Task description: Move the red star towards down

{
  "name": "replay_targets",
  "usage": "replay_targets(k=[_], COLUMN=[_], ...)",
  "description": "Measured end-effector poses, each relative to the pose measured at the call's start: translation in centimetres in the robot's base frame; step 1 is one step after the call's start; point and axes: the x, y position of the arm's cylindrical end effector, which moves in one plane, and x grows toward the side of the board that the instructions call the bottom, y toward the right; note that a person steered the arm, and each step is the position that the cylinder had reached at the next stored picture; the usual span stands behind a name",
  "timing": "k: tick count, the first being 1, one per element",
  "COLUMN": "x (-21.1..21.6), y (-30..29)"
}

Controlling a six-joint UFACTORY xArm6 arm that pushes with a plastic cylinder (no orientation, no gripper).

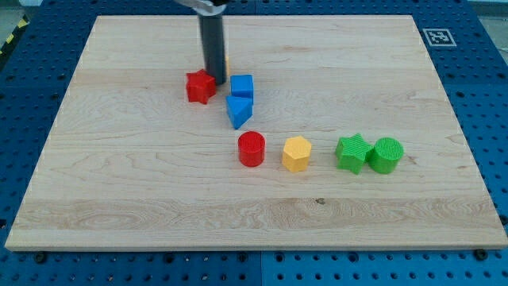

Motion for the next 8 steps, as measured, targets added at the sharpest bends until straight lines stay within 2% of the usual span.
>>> replay_targets(k=[1, 3, 6, 8], x=[0.2, 3.7, 6.8, 9.5], y=[-2.7, -3.3, -8.3, -7.3])
